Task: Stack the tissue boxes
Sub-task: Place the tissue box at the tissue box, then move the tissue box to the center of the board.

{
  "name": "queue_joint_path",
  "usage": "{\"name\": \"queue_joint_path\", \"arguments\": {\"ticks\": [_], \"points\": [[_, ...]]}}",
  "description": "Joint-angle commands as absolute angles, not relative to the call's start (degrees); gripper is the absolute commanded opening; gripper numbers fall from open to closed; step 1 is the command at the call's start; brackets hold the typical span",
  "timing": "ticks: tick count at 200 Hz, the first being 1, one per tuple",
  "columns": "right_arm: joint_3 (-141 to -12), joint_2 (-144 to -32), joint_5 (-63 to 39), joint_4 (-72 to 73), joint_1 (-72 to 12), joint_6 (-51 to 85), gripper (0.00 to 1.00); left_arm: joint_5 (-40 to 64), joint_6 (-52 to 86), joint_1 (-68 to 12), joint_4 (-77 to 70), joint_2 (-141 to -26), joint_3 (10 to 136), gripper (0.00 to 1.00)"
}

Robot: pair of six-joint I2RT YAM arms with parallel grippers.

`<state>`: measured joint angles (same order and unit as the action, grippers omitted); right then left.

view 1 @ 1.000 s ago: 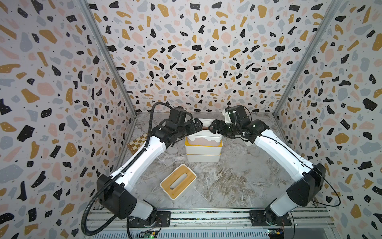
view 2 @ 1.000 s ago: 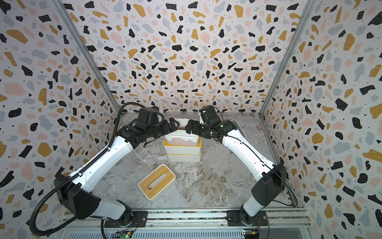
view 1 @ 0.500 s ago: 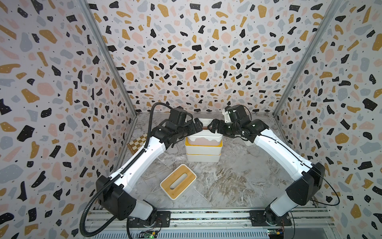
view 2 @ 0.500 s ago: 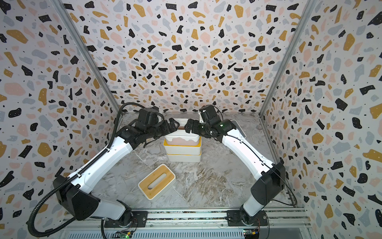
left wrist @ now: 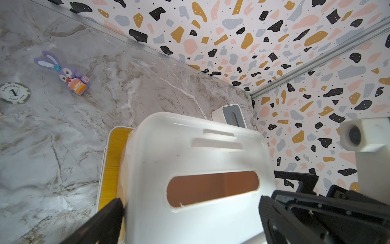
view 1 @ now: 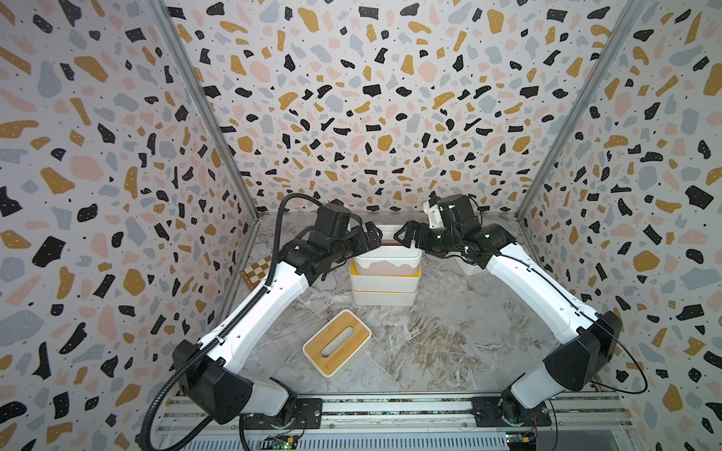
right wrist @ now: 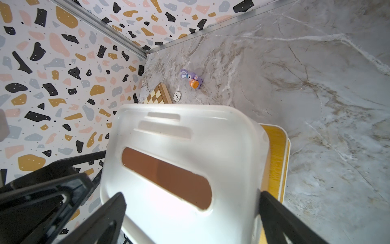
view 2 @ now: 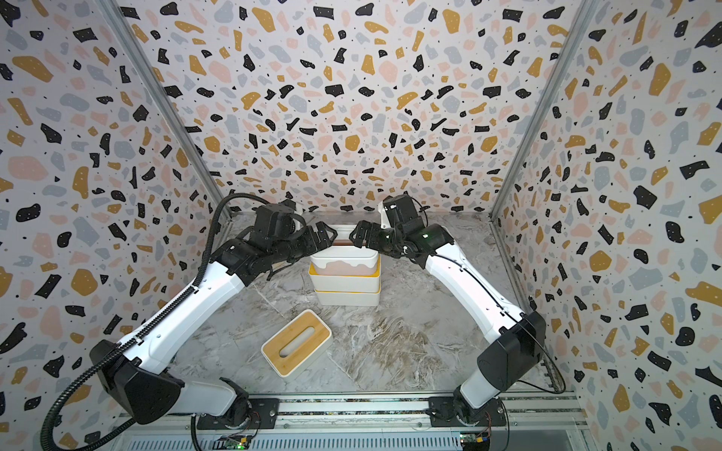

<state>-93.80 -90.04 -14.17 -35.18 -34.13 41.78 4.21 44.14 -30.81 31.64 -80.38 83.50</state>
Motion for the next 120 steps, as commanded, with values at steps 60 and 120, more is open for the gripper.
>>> {"name": "queue_joint_path", "arguments": {"ticks": [60,120], "points": [[-95.05,-87.02,-14.19,-36.20,-33.63,40.08,0.99,4.45,42.81,-30.33,31.29,-81.32,87.50,0.99],[-97.18,-84.37,-15.27,-40.22,-26.63,35.41,0.99,-0.48,41.72,-28.57,34.02,-77.06,86.78,1.00]]}}
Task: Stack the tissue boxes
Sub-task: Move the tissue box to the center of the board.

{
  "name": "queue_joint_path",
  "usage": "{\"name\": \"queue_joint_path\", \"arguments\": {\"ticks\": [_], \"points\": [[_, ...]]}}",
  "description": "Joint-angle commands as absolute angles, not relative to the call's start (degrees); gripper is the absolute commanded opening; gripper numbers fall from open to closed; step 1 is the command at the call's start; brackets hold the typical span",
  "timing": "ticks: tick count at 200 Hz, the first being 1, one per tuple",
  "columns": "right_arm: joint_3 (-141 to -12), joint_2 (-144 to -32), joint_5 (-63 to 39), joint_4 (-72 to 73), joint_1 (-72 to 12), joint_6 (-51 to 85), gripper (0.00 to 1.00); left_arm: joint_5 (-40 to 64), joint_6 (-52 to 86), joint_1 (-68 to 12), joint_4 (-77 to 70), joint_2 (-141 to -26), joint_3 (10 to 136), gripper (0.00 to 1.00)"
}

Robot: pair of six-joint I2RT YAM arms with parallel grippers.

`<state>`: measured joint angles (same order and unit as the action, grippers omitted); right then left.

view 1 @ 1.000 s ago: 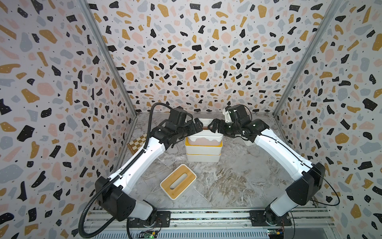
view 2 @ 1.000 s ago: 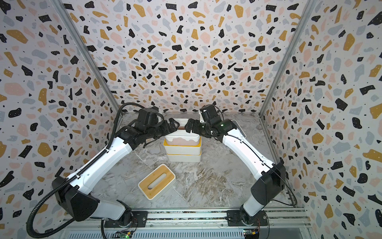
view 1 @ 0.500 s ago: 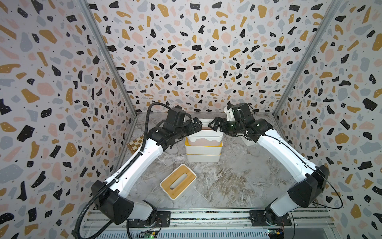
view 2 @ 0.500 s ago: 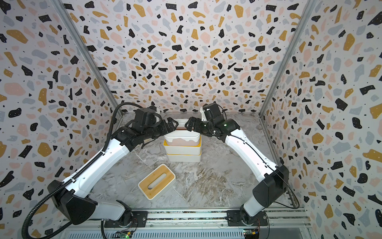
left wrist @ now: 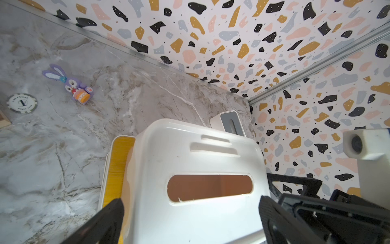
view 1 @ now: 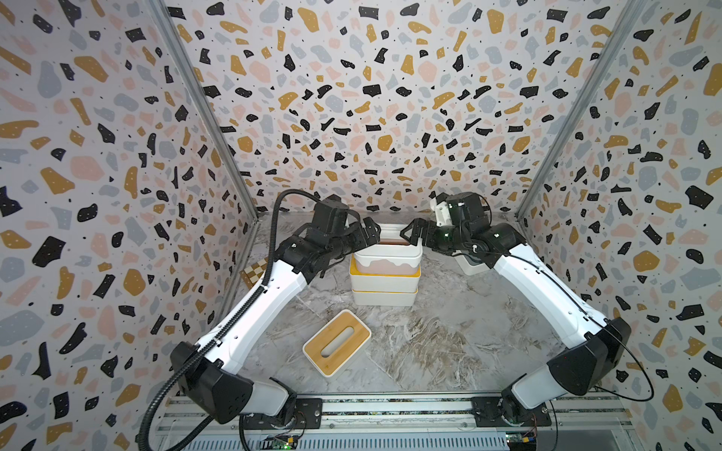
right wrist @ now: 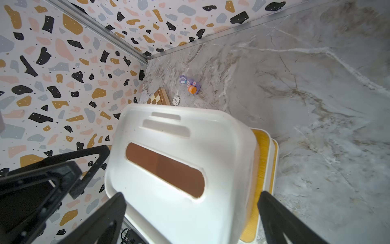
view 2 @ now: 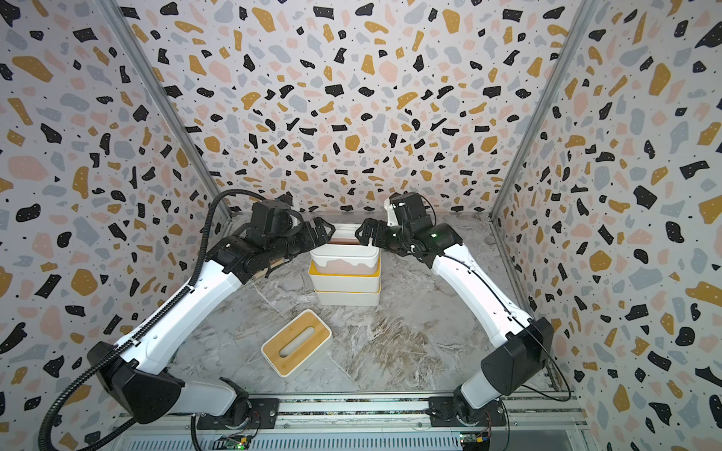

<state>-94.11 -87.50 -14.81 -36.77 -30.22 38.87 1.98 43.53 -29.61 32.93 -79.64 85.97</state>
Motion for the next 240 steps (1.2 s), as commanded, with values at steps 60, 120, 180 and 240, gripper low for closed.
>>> {"name": "queue_joint_path", "arguments": {"ticks": [60,120,180,240], "points": [[-89.27,-83.99,-16.21,-35.56,-5.95,26.60,0.99,2.55,32.93,-28.30,37.38,-76.21,94.67,0.99],[-79.88,-91.11,-20.93,-22.32,8.35,22.07,0.99,8.12,29.38,-32.37,39.11,-77.66,99.22,1.00],[-86.55,-106.64,-20.41,-20.87,10.90,20.36,0.99,6.94,27.28,-37.85,40.32,-78.70,99.59,0.99],[-98.08,-119.01,-22.12,-23.06,11.07,20.08,0.99,6.42,27.10,-39.20,39.39,-77.20,97.34,0.99]]}}
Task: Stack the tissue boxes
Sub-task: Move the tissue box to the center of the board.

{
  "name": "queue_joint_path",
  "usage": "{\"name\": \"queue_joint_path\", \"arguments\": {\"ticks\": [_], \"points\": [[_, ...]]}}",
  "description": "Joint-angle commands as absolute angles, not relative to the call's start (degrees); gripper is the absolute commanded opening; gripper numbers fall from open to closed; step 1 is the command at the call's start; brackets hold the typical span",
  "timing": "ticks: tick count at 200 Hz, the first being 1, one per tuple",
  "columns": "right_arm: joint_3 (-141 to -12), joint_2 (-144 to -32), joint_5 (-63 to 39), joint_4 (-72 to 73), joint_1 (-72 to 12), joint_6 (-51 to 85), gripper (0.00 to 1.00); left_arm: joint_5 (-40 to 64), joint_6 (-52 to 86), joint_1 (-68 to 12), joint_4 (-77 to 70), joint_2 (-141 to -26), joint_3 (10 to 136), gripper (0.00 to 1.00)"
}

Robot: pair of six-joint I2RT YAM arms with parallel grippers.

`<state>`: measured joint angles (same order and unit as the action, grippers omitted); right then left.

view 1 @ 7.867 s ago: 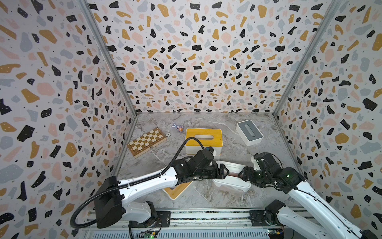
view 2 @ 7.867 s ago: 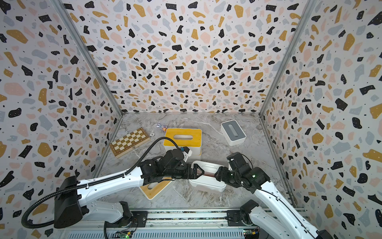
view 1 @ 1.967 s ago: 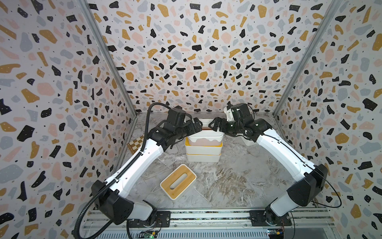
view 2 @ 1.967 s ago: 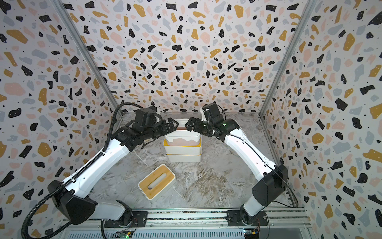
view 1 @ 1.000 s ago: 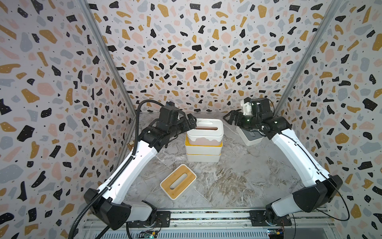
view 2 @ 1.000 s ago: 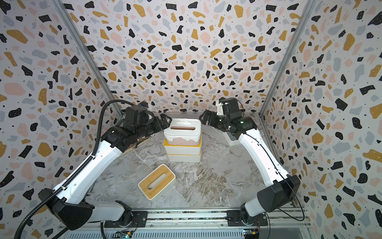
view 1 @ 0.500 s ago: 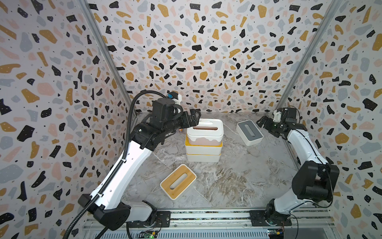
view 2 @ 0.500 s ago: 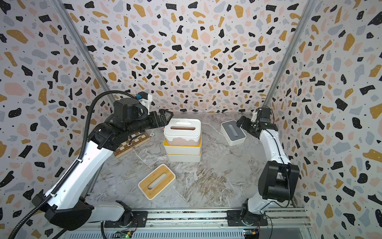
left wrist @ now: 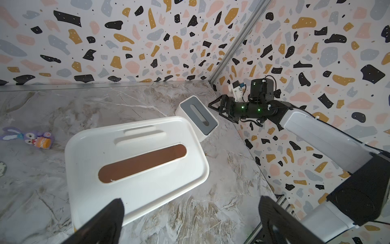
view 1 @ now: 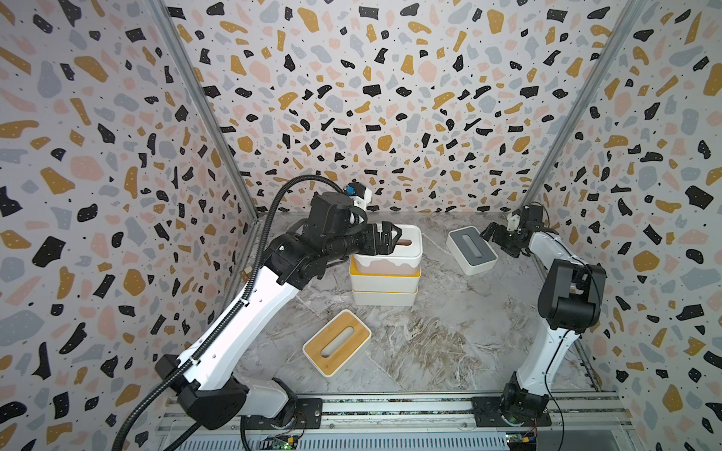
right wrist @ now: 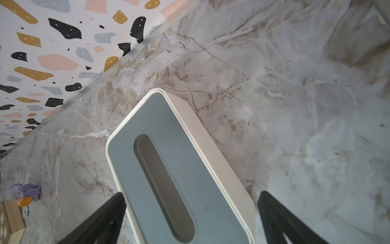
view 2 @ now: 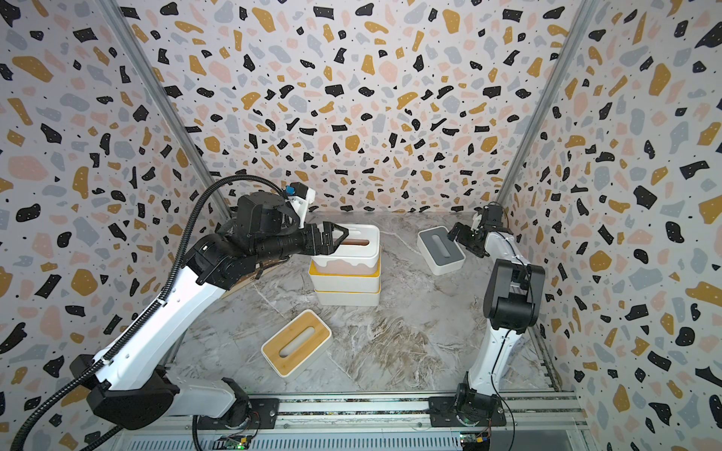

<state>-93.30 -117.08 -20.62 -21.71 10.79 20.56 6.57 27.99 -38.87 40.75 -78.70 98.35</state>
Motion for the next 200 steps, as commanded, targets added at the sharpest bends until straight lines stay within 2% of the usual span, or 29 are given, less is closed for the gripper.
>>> {"name": "queue_joint_path", "arguments": {"ticks": [1,42,111,152,200], "points": [[-98.26,-119.18,-22.22,-23.13,11.03,20.19,0.99,6.42,27.08,-39.20,39.42,-77.14,97.32,1.00],[-99.41,-120.81,-24.49,-24.87,9.20,20.58,0.99,4.26,26.48,-39.20,40.62,-76.27,96.69,1.00],[-86.85,-110.49,-22.81,-23.82,3.05,21.75,0.97,-0.24,22.77,-39.15,44.02,-74.40,96.54,0.99],[-83.25,-104.85,-10.15,-25.58,-1.93,21.45,0.92,-0.96,22.73,-39.11,44.38,-74.26,96.50,0.99],[-91.52,-111.05,1.85,-34.03,-2.64,16.13,0.89,-3.50,22.79,-39.02,44.10,-73.44,95.50,1.00]]}}
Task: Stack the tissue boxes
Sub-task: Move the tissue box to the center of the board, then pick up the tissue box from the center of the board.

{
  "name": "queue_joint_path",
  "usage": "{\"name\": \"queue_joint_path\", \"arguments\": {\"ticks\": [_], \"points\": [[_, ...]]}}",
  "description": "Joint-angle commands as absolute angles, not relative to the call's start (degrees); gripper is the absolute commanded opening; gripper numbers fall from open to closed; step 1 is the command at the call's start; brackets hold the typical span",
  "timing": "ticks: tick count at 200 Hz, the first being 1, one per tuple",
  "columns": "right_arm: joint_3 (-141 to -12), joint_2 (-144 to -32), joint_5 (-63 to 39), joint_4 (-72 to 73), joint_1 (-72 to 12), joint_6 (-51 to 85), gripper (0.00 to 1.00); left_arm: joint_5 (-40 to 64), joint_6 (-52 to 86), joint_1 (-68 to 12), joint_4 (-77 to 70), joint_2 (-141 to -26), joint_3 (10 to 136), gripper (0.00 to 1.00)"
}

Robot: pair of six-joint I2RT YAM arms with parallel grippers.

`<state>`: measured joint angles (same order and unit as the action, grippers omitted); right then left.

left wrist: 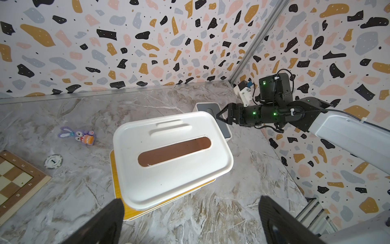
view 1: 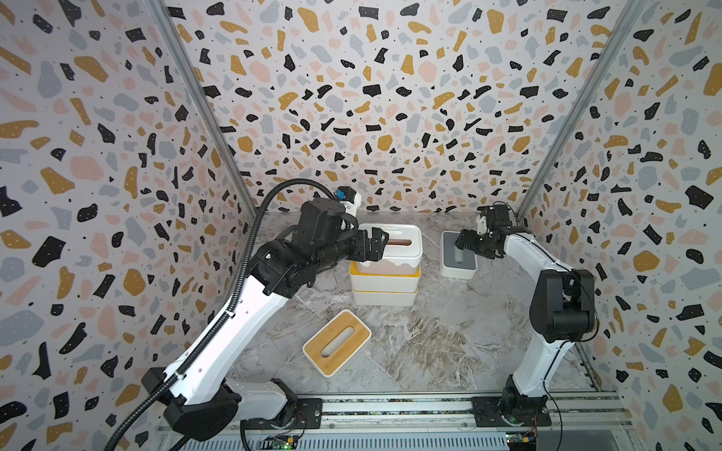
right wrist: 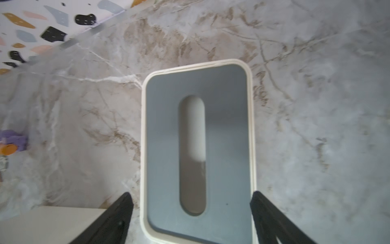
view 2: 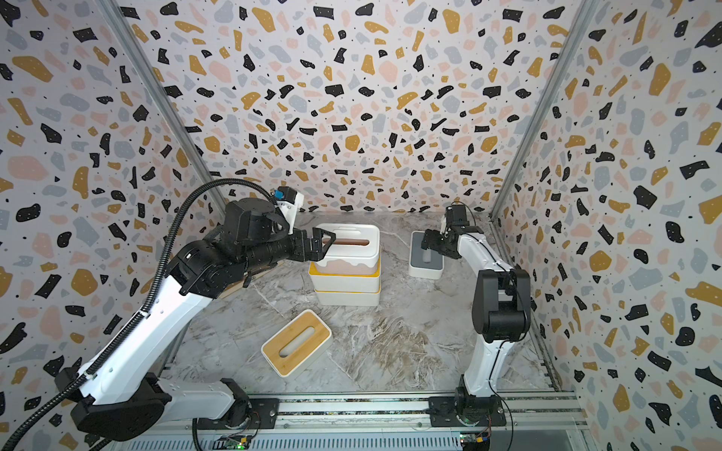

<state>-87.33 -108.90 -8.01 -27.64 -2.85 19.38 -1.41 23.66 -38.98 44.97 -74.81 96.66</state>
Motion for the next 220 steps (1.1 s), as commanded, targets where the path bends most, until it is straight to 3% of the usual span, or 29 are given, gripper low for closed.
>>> {"name": "queue_joint_path", "arguments": {"ticks": [1,117,163,201,220], "points": [[-91.64,-111.12,2.15,-34.20,-2.64,16.06,0.89,-3.55,22.78,-39.02,44.15,-73.46,95.52,1.00],[-97.12,-120.74,-0.97,-34.92,-3.52,11.28,0.84,-4.27,22.66,-39.02,43.28,-74.71,94.13,0.99],[-96.25,-121.38,-1.28,-33.51,-3.78,10.66,0.74,-4.09,22.50,-38.94,43.10,-75.02,94.08,1.00],[-96.42,-121.52,-0.39,-33.92,-4.31,10.88,0.72,-4.13,22.76,-38.94,42.98,-74.72,94.03,1.00],[-96.33,-121.47,-0.97,-34.36,-4.47,11.10,0.66,-4.22,22.92,-38.94,42.95,-74.41,94.18,1.00]]}}
